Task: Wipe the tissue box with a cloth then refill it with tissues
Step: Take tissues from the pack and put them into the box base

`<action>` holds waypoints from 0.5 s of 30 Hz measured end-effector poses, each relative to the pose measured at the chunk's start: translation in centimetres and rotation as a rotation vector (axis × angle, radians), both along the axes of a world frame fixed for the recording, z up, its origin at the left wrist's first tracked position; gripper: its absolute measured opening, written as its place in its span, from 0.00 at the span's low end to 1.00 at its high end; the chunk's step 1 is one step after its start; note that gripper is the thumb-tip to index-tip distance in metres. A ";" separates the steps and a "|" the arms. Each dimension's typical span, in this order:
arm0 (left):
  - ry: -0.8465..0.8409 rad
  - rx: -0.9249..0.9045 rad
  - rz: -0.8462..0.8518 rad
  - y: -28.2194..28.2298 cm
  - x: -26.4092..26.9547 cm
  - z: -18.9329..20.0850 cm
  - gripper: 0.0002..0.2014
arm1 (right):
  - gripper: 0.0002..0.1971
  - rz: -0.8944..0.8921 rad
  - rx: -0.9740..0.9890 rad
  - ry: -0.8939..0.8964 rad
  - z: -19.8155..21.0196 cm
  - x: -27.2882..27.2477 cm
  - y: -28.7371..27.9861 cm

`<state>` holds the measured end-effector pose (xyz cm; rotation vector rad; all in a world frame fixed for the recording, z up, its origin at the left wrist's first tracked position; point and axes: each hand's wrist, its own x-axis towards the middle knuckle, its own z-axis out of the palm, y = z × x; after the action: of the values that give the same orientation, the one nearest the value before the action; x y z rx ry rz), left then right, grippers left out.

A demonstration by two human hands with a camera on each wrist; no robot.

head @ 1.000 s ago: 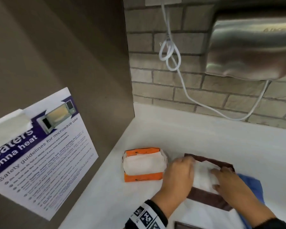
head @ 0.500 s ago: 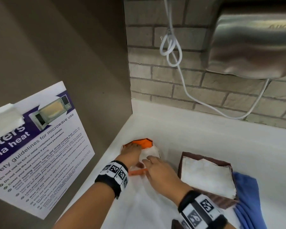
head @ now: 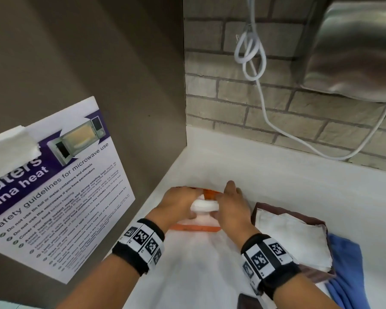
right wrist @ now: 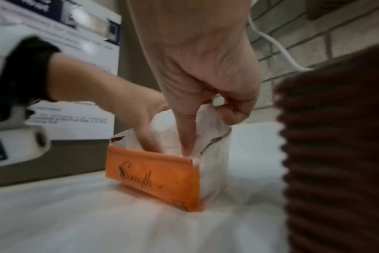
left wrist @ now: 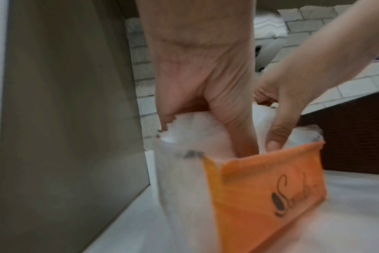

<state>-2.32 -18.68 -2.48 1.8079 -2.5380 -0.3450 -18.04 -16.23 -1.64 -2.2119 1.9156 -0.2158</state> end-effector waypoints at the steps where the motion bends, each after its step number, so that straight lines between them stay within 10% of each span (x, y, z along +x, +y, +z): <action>1: -0.001 0.008 0.018 0.3 0.6 0.6 0.24 | 0.14 0.004 0.004 -0.023 -0.1 -0.4 -0.2; 6: 0.406 0.176 0.146 0.0 4.2 2.1 0.10 | 0.14 -0.023 0.020 -0.135 -0.4 -2.4 -1.2; 15: 0.891 0.276 0.177 -0.6 6.4 1.5 0.19 | 0.16 -0.134 0.103 -0.653 0.8 -3.4 -0.5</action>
<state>4.09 -19.23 -0.95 1.4322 -1.7535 -1.2117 -21.43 -16.77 -0.85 -1.6568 1.6479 -0.7369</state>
